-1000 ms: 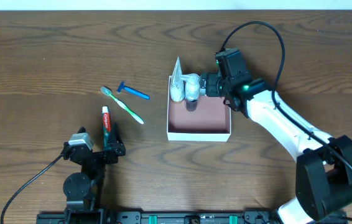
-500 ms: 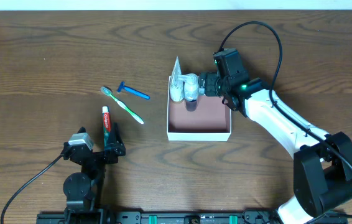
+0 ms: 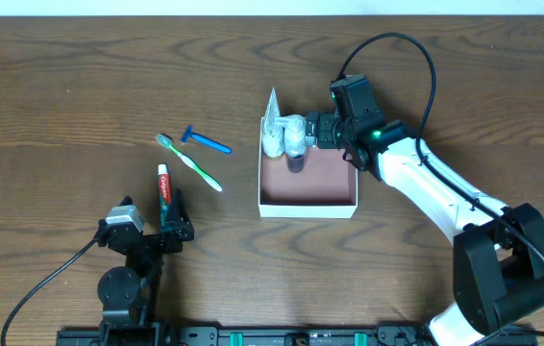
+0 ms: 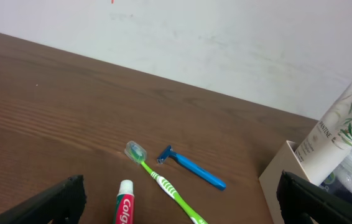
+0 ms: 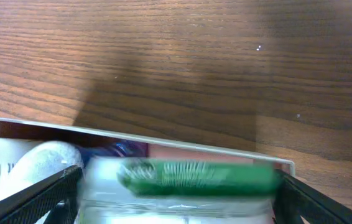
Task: Pack container
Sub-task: 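Carry the soap bar into the box beside the pump bottle, lower, then open the right gripper and retract it to the right side, then reach the left gripper to the Colgate toothpaste tube and grasp it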
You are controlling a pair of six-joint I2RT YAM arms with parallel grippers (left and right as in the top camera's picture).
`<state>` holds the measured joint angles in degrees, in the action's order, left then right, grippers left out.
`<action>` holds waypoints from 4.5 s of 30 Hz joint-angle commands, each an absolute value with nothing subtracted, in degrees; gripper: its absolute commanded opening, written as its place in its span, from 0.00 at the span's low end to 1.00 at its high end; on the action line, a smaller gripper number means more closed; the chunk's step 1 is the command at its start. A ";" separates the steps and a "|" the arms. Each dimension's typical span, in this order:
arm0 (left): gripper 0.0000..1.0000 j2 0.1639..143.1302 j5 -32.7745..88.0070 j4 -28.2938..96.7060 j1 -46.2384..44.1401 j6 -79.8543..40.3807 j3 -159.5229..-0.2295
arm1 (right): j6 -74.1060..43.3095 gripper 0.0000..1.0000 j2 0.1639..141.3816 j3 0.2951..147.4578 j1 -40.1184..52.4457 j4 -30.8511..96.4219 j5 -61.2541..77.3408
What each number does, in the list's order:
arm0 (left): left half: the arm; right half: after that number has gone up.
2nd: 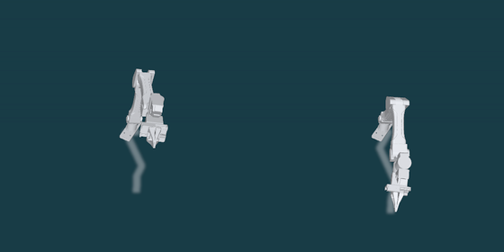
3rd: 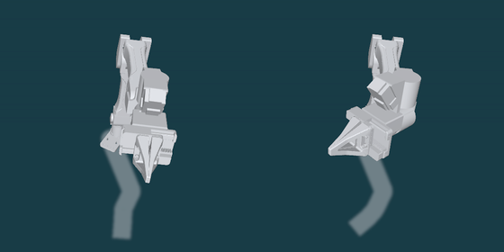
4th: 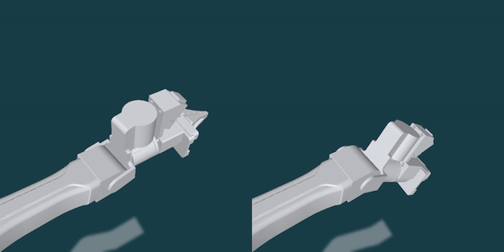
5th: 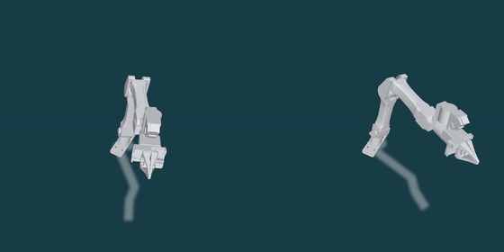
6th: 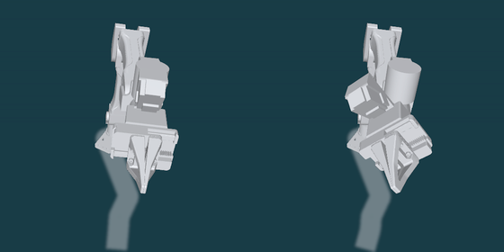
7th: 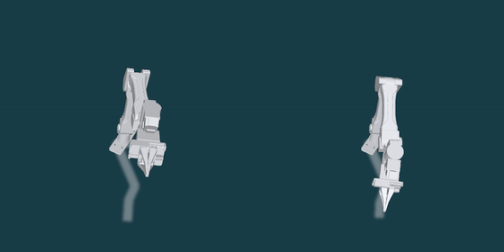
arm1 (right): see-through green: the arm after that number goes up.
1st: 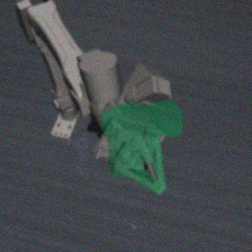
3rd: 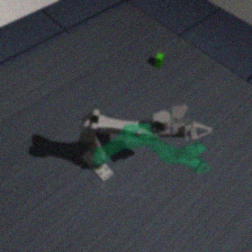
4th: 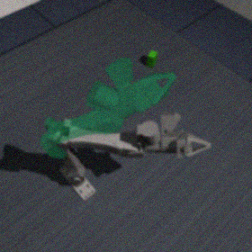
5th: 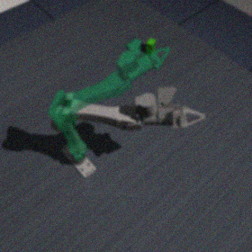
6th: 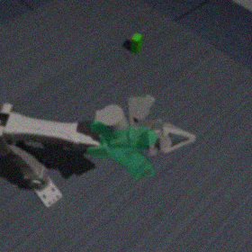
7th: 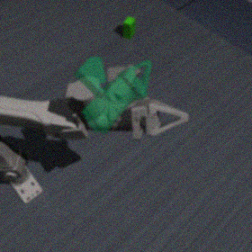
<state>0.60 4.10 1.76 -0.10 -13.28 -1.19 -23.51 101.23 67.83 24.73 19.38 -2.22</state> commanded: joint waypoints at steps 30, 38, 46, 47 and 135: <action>0.98 0.27 4.51 3.79 0.03 -12.56 -0.23 | -27.40 0.82 97.03 68.53 24.97 17.39 -0.80; 0.98 0.27 4.51 3.79 0.03 -12.56 -0.23 | -27.38 0.82 90.28 68.53 24.05 20.29 -2.39; 0.98 0.27 4.51 3.79 0.03 -12.56 -0.23 | -27.38 0.94 84.16 68.53 17.43 28.18 -7.55; 0.98 0.27 4.51 3.79 0.03 -12.56 -0.23 | -27.38 0.96 83.66 68.53 16.08 29.30 -7.55; 0.68 94.24 4.95 22.96 4.75 -1.50 -45.98 | -27.35 0.99 81.34 68.53 -8.08 50.98 -7.49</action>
<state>92.75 4.56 23.20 4.51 -2.04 -45.67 -27.00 82.35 67.81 -7.66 51.05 -7.11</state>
